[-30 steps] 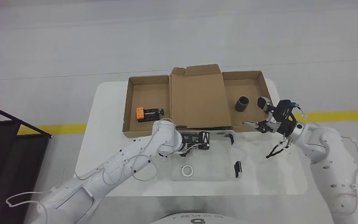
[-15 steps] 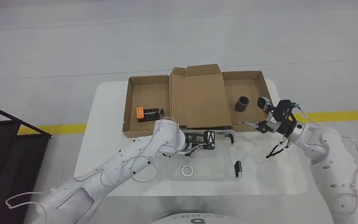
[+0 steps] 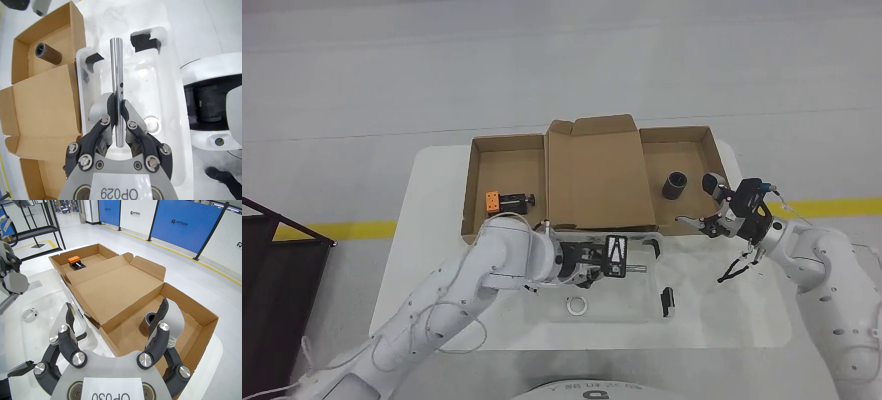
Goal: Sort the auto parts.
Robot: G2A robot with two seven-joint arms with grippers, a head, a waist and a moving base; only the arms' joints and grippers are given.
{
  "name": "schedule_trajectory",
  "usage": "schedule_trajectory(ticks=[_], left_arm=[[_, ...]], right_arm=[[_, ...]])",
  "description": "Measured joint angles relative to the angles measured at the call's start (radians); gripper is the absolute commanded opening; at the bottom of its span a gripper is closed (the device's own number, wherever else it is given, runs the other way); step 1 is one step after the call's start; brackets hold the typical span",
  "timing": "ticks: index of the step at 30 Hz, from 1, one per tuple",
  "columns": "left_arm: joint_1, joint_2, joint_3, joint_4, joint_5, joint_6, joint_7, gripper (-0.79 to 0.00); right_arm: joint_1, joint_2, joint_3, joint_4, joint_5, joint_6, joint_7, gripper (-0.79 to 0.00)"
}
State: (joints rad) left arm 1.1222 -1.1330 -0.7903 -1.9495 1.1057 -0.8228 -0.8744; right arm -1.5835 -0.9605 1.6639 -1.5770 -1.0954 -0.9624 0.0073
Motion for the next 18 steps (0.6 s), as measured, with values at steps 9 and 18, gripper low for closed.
schedule_trajectory(ticks=[9, 18], left_arm=[[0.110, 0.049, -0.201, -0.083, 0.104, 0.106, -0.007, -0.785], [0.185, 0.079, -0.378, -0.036, 0.174, 0.215, -0.025, -0.785]], right_arm=[[0.000, 0.000, 0.000, 0.000, 0.000, 0.000, 0.000, 0.000], [0.000, 0.000, 0.000, 0.000, 0.000, 0.000, 0.000, 0.000]])
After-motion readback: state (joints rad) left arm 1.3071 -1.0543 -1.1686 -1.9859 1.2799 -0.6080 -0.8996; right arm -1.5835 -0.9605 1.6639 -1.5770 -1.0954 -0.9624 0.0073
